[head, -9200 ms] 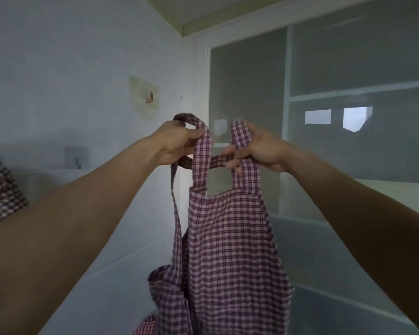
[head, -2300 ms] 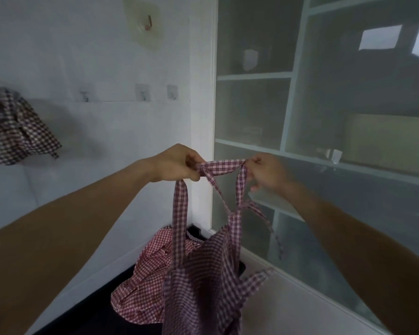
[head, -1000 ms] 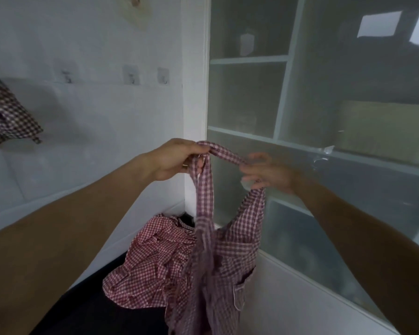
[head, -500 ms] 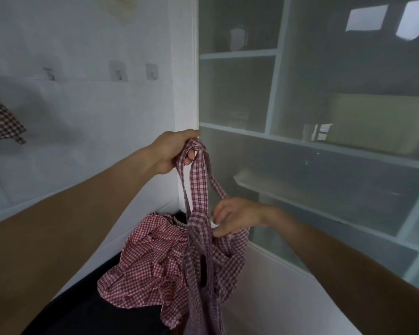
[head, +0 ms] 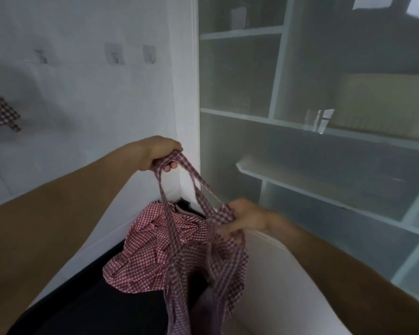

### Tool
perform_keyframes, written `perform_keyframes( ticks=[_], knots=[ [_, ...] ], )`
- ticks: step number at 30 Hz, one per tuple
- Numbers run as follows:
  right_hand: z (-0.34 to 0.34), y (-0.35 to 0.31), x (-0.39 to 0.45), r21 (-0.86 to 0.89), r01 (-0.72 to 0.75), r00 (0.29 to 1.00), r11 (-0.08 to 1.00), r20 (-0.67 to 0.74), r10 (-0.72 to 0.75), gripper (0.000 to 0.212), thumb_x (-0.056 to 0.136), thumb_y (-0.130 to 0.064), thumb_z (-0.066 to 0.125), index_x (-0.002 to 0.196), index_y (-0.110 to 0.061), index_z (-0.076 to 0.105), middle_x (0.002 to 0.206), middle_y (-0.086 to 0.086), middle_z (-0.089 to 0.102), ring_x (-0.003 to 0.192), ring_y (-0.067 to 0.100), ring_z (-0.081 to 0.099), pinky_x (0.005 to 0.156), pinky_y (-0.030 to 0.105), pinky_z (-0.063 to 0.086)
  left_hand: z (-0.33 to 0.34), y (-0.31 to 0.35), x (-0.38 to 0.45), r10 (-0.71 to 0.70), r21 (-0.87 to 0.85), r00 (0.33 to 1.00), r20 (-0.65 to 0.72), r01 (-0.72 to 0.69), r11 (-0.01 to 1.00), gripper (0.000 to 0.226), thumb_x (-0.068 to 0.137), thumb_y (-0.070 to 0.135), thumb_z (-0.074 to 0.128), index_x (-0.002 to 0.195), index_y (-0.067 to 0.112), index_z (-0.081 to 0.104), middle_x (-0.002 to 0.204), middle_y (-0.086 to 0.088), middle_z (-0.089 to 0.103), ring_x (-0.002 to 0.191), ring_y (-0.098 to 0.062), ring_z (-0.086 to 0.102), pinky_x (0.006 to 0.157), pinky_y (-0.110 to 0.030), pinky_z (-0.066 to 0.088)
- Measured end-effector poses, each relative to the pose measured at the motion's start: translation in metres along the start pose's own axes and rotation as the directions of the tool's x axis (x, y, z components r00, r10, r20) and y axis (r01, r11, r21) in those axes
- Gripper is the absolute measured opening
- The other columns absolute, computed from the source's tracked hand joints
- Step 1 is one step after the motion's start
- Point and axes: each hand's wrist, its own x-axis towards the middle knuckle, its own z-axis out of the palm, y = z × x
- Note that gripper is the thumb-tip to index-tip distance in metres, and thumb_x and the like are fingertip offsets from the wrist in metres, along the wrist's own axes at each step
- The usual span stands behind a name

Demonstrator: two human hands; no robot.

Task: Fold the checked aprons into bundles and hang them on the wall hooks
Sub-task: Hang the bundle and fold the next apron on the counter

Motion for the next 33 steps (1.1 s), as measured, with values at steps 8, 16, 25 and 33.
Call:
perform_keyframes(
  ticks=[8,16,25,33],
  knots=[
    [-0.06,-0.014,-0.012,-0.194,0.023,0.974,0.981,-0.217,-0.066,0.055,0.065,-0.019,0.094,0.112,-0.023,0.066,0.098,0.005,0.074,0.084,0.016,0.07,0.083,0.03,0.053,-0.004,-0.05,0.025,-0.076,-0.493,0.996,-0.037,0.048,0.869,0.013,0.096,0.017,0.063,0.088,0.008,0.061,0.063,-0.003,0.069,0.05,-0.01,0.063,0.043,-0.02,0.051],
    [-0.093,-0.044,-0.019,-0.133,0.05,0.963,0.99,-0.255,-0.083,0.051,0.075,0.008,0.078,0.119,-0.012,0.063,0.108,0.008,0.075,0.104,0.023,0.071,0.098,0.032,0.052,0.009,-0.033,0.017,0.241,-0.602,0.964,-0.112,-0.258,0.756,0.025,0.095,0.001,0.058,0.111,0.019,0.065,0.103,-0.004,0.068,0.099,-0.022,0.063,0.094,-0.037,0.047],
    [-0.094,-0.083,-0.013,0.096,0.215,0.928,0.972,-0.331,-0.172,0.043,0.072,0.012,0.078,0.109,-0.006,0.067,0.098,0.012,0.076,0.093,0.027,0.073,0.086,0.034,0.058,0.061,-0.005,-0.017,0.448,-0.155,0.862,0.24,-0.421,0.894,0.048,0.07,0.04,0.08,0.11,0.015,0.073,0.108,-0.001,0.074,0.105,-0.014,0.067,0.1,-0.025,0.049],
    [-0.096,-0.101,-0.019,0.046,0.176,0.938,0.983,-0.311,-0.153,0.049,0.07,0.012,0.08,0.106,-0.013,0.06,0.101,0.012,0.071,0.091,0.028,0.069,0.08,0.031,0.058,0.068,0.003,-0.015,0.443,-0.132,0.896,0.026,-0.436,0.89,0.012,0.081,0.016,0.079,0.079,0.008,0.07,0.076,-0.006,0.067,0.071,-0.014,0.063,0.07,-0.025,0.051]
  ],
)
